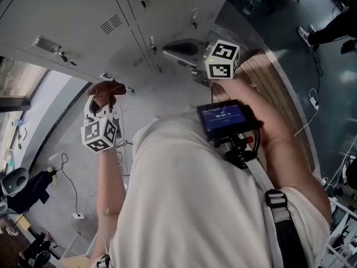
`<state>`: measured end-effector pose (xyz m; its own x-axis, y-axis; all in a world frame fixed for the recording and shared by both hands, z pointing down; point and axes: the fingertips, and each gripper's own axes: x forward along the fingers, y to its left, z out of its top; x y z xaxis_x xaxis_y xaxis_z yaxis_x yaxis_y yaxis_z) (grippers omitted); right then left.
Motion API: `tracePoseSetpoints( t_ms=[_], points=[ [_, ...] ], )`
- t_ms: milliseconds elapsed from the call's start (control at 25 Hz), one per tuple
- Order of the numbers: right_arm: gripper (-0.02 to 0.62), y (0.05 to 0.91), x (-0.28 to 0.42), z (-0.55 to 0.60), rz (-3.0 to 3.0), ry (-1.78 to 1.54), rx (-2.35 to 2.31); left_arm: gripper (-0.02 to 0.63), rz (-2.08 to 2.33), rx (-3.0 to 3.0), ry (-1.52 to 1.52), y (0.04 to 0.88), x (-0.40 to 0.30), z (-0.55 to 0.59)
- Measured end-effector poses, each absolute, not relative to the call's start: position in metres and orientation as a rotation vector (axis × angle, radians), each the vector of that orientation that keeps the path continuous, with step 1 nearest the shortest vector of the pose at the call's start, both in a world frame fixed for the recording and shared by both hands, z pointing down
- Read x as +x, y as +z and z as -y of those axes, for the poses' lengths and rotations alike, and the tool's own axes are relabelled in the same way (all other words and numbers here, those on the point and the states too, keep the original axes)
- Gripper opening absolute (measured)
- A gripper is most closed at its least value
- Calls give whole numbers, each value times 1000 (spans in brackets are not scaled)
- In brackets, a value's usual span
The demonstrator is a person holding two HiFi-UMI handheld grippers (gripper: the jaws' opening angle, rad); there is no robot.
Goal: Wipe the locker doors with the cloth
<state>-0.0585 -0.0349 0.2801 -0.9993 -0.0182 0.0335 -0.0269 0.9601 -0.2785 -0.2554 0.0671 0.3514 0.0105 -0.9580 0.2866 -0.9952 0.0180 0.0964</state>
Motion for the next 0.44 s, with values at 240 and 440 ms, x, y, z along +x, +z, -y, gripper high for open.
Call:
tracePoseSetpoints(
  t_ms=[240,440],
  points=[
    [18,277,-73,34,3078,392,49,68,2003,2034,177,352,-258,-59],
    [18,272,-82,35,3080,383,87,69,1988,2060,167,348,-264,-56]
  ],
)
